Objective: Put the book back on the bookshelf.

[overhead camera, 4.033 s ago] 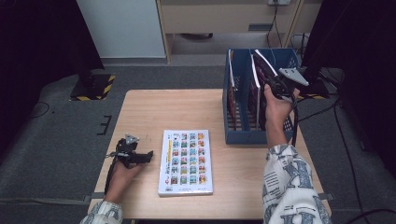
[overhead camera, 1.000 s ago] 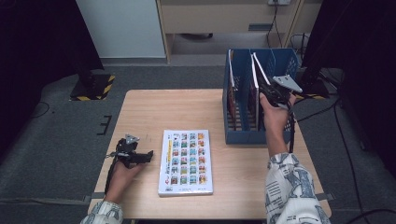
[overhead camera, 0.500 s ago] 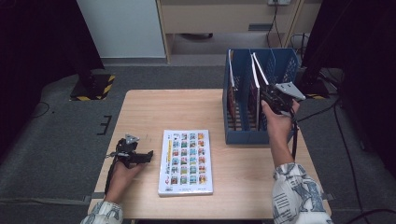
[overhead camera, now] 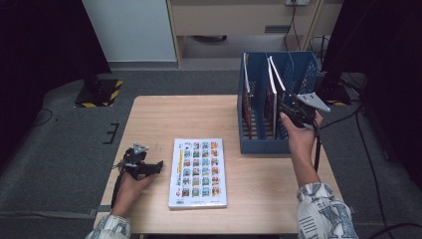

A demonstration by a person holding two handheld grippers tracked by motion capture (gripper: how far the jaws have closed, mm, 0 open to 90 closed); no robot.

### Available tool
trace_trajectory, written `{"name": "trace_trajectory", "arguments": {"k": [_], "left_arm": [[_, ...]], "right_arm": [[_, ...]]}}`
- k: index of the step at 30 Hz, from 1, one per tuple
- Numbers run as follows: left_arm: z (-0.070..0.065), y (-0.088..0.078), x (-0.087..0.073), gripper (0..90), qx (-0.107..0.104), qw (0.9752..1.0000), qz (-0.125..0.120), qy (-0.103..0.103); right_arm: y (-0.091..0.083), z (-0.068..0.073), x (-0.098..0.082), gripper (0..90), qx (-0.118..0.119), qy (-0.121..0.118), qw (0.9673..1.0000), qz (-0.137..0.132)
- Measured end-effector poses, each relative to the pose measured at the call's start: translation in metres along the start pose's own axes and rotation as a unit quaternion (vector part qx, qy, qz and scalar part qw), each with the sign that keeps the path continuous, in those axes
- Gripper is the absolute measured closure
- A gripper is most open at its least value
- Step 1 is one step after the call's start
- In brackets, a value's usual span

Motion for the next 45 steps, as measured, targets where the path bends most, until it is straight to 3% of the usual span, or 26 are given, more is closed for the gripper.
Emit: {"name": "trace_trajectory", "arguments": {"k": [17,28,45], "left_arm": [[0.000,-0.001,-0.001,0.0,0.001,1.0000,0.000,-0.002],[0.000,-0.004,-0.004,0.0,0.002,1.0000,0.000,-0.003],[0.001,-0.004,-0.004,0.0,0.001,1.0000,0.000,-0.002]], "right_arm": [[-0.022,0.009,-0.009,33.9,0.029,0.020,0.9994,-0.005],[-0.028,0.017,-0.014,22.6,0.049,0.025,0.9984,0.012],[-0.044,0.044,-0.030,17.1,0.102,0.016,0.9944,0.021]]}}
Point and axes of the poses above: each handheld gripper's, and its own axes: y roughly forward along the jaws, x roughly out of its top, z roughly to its left, the point moved 6 cm from there along y, roughly forward along the jaws, and after that the axes turned 1 degree about y, right-handed, at the moved point
